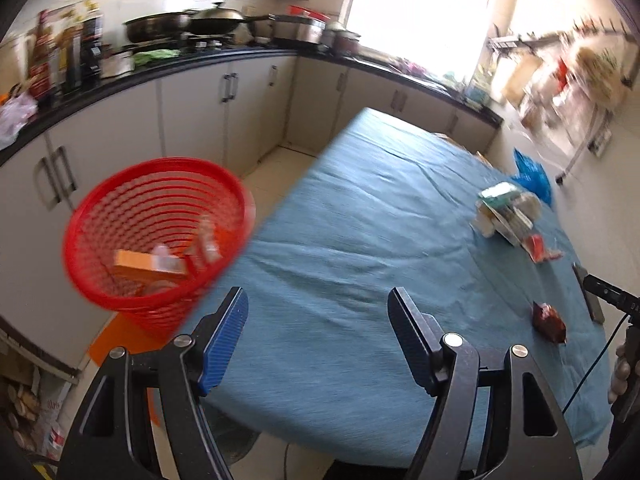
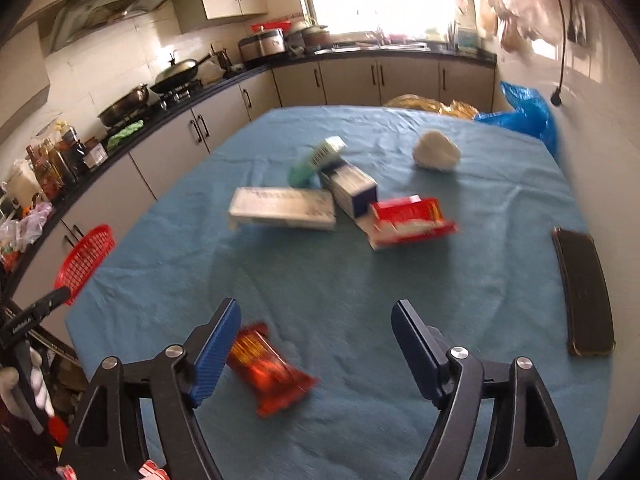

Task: Collect trash
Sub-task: 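Grasp the red snack packet with the right tool, then grasp the white medicine box with the left tool while the right tool holds the red packet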

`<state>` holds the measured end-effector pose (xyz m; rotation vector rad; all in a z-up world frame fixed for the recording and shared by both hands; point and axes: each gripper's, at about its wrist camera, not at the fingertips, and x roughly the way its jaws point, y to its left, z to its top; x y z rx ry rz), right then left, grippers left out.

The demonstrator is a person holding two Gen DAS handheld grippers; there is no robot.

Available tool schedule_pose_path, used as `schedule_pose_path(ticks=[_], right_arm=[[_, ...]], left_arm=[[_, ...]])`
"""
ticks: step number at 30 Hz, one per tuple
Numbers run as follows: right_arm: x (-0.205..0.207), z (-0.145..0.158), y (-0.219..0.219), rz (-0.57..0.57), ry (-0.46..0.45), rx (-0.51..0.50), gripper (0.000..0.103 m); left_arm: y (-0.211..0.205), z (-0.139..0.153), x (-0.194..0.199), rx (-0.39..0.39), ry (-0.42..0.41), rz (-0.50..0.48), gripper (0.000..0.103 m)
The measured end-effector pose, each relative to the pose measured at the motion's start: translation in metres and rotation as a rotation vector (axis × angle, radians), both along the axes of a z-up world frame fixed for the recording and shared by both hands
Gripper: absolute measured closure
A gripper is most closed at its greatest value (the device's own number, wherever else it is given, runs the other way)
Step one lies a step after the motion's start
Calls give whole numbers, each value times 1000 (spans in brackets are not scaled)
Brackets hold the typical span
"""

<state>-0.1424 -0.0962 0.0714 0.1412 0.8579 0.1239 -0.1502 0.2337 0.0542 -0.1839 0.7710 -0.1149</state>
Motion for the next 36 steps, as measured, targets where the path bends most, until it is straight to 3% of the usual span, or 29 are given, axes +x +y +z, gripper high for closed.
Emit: schedule_pose_path(ticks=[8,14,18,21,30,33,36], right_arm=[[0,-29,21,152,39,10,17],[11,-51,44,193,54,-54,20],[16,-55,50,191,59,-131,66],[19,-54,44,178,50,-126,67],[25,-57,12,167,47,101,66],[26,-58,9,166,49,133,65],[26,-58,9,168,48,138,65]], left_arm=[[-78,-14,25,34,66,-171,32],[-127,-2,43,112,20,-292,32],[-164,9,60,195,-47,-399,30],[-192,13,76,245,-72,-483,29],[-258,7,147,332,-17,-638,29],[-274,3,166,338,17,-706,20],[-290,-6,179,374,33,-743,20]])
